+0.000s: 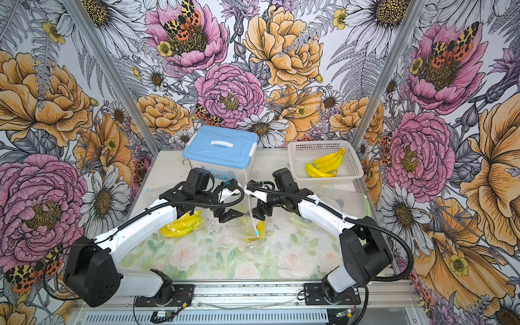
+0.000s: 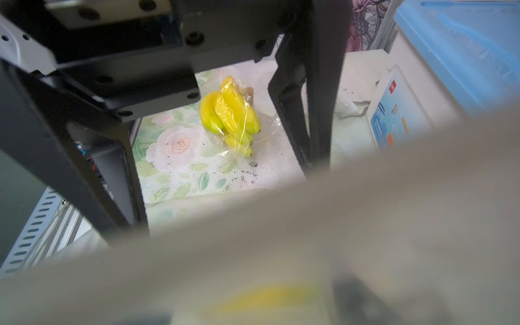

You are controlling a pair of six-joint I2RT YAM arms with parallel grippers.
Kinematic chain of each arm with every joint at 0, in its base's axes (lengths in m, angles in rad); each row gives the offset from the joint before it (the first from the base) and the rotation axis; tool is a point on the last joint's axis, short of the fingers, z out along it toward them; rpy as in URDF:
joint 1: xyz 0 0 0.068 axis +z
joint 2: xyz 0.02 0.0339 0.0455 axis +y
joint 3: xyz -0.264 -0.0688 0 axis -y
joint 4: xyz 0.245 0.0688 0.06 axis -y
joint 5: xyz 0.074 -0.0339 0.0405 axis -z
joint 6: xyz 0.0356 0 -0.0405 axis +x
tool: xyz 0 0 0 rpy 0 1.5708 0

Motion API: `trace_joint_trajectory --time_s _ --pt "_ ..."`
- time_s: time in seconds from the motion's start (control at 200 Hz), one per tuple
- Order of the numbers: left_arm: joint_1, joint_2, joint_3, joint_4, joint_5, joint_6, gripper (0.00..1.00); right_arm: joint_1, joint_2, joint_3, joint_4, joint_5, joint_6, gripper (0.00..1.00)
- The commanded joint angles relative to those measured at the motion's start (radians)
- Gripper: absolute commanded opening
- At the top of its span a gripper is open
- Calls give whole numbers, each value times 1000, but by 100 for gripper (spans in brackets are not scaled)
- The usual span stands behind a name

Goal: Open the zip-top bag and take out the banana
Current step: Open the zipper of the food storage bag at the center of the board.

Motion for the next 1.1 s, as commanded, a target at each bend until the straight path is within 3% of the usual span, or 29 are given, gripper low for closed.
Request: trace_joint_trajectory --time_s 0.0,0.18,0.335,0.42,0.44,0.46,0.685,0.855,1.091 --pt "-14 18 20 92 65 -42 99 19 16 54 17 -16 -22 85" --pt "-10 45 31 92 69 -81 87 22 4 54 22 -6 -17 79" --pt "-1 54 34 92 58 -114 57 28 -5 51 28 -13 -9 72" --pt "5 61 38 92 53 -128 31 33 -10 50 33 -12 4 71" --pt "8 63 39 93 54 -135 19 32 -12 48 35 -10 6 71" --pt "10 66 41 93 55 -142 0 34 -14 46 36 -9 8 71" --pt "33 54 42 92 73 -187 0 21 -54 6 47 0 29 73" --pt "52 33 31 92 118 -185 0 22 -71 0 69 -25 46 84" --pt "44 43 39 90 143 -192 0 56 -10 36 142 -30 110 79"
